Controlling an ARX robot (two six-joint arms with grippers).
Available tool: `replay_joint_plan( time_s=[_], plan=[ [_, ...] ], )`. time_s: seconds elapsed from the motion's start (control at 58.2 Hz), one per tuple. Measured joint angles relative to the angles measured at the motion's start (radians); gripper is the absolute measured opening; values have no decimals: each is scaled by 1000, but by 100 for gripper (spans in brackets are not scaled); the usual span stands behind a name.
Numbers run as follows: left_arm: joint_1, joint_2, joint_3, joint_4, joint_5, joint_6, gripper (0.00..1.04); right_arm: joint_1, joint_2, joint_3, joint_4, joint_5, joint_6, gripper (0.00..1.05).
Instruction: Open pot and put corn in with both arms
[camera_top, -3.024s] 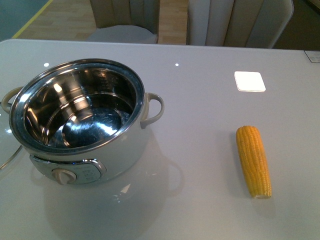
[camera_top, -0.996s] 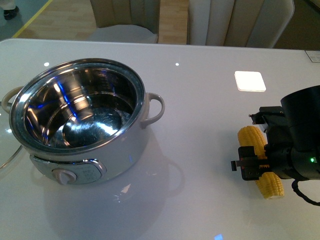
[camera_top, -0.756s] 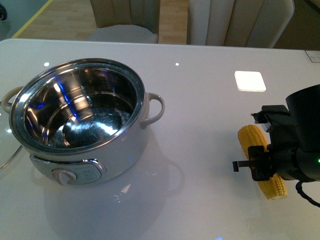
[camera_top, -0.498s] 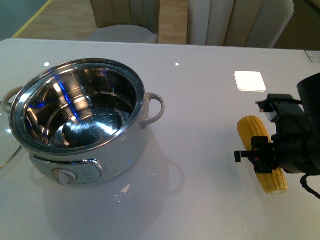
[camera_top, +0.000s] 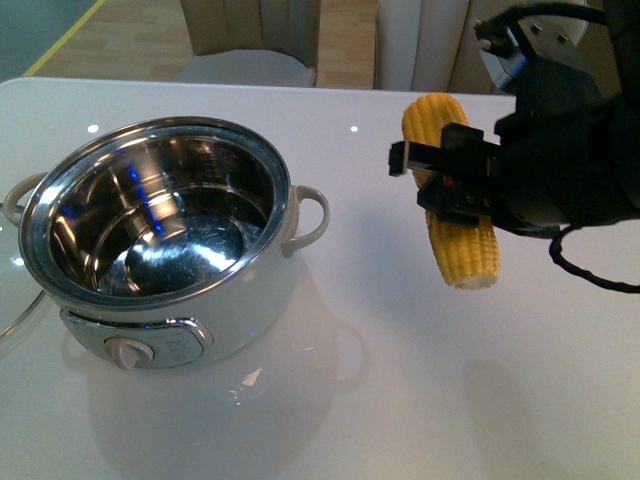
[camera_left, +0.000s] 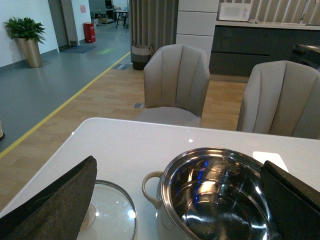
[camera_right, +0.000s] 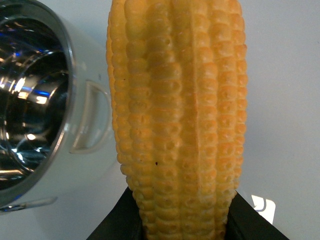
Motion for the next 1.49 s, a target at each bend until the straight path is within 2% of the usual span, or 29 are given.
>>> replay_joint_plan(
  time_s=[0.241, 0.429, 0.807, 1.168, 1.495],
  plan=[
    [0, 0, 0, 0, 0, 0, 98, 71, 63, 166, -67, 13, -2, 23],
    [0, 0, 0, 0, 0, 0, 98, 113, 171, 317, -125, -27, 21, 23],
    [0, 0, 0, 0, 0, 0, 98, 189, 360, 612, -184, -101, 174, 22],
    [0, 0, 0, 0, 0, 0, 98, 244, 500, 705, -219, -114, 275, 22],
    [0, 0, 0, 0, 0, 0, 98, 256, 576, 760, -259, -116, 325, 22]
  ],
)
